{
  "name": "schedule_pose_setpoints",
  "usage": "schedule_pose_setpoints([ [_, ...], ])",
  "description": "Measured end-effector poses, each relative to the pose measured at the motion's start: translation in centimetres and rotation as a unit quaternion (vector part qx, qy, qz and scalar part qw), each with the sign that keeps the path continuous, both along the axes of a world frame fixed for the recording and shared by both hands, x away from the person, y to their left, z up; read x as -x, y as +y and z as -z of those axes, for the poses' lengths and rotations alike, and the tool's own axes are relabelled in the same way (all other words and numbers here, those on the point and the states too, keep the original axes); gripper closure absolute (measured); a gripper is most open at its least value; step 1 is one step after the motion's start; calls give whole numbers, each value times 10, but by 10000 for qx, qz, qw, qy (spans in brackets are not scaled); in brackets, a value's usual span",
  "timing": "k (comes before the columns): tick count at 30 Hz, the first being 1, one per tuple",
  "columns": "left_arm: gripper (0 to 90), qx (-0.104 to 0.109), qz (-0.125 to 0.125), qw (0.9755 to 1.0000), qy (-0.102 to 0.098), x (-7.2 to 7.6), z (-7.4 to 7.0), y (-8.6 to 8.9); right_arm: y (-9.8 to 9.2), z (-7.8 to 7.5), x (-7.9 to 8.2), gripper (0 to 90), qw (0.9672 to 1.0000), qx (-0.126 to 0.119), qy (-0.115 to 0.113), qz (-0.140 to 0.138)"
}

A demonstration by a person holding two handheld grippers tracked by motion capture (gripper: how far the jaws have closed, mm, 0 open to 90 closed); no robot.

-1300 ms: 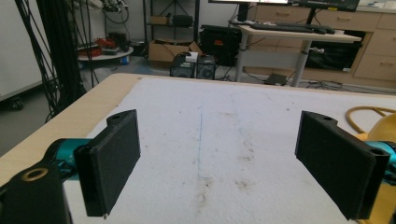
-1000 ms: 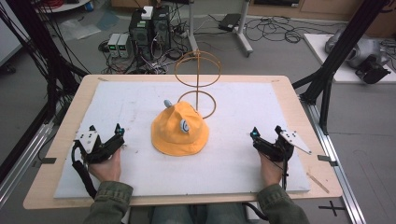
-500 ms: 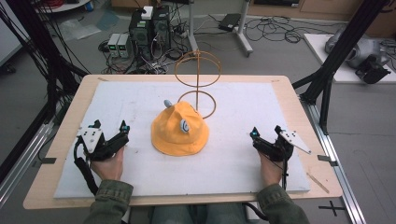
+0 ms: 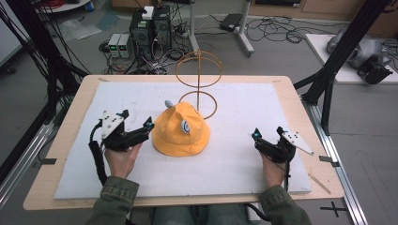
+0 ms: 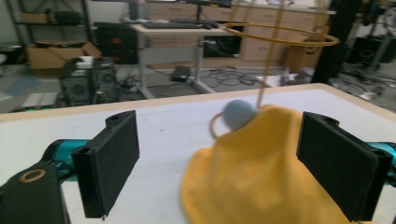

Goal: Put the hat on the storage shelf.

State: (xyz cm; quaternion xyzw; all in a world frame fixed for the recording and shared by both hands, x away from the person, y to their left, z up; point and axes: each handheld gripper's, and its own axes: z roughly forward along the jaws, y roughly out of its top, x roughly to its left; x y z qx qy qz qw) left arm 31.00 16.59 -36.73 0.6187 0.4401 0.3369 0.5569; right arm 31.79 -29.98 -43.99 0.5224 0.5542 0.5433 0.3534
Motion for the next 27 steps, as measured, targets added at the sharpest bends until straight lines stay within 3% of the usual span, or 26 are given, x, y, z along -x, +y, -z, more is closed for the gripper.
schedule_pose_setpoints([
  [2,131,-96,150,9998,55,-5,0,-12,0,0,1,45,10000,-5,6,4],
  [5,133,-227,509,9976,420,-15,4,-26,0,0,2,45,10000,-14,11,-21],
  [7,135,-272,771,9939,746,-23,8,-33,0,0,2,45,10000,-19,13,-31],
  [9,158,-337,1063,9880,1065,-31,12,-37,-1,0,2,45,10000,-20,11,-39],
  [11,209,-402,1185,9852,1174,-35,16,-40,-1,1,2,45,10000,17,-6,-55],
  [14,215,-449,1225,9833,1267,-39,19,-43,0,1,1,45,10000,24,14,-81],
  [16,231,-568,1242,9803,1428,-43,20,-45,1,2,1,45,9999,22,30,-108],
  [19,271,-616,1302,9776,1538,-48,23,-50,1,2,1,45,9999,36,17,-120],
  [21,354,-843,1283,9745,1634,-50,26,-55,0,2,2,45,9999,6,16,-100],
  [22,354,-931,1277,9733,1668,-50,28,-57,0,2,2,45,9999,6,16,-100],
  [25,461,-1005,1241,9721,1716,-51,29,-59,0,2,1,45,10000,-1,14,-91],
  [27,559,-1039,1172,9734,1674,-50,28,-59,0,2,2,45,9999,-23,57,-106],
])
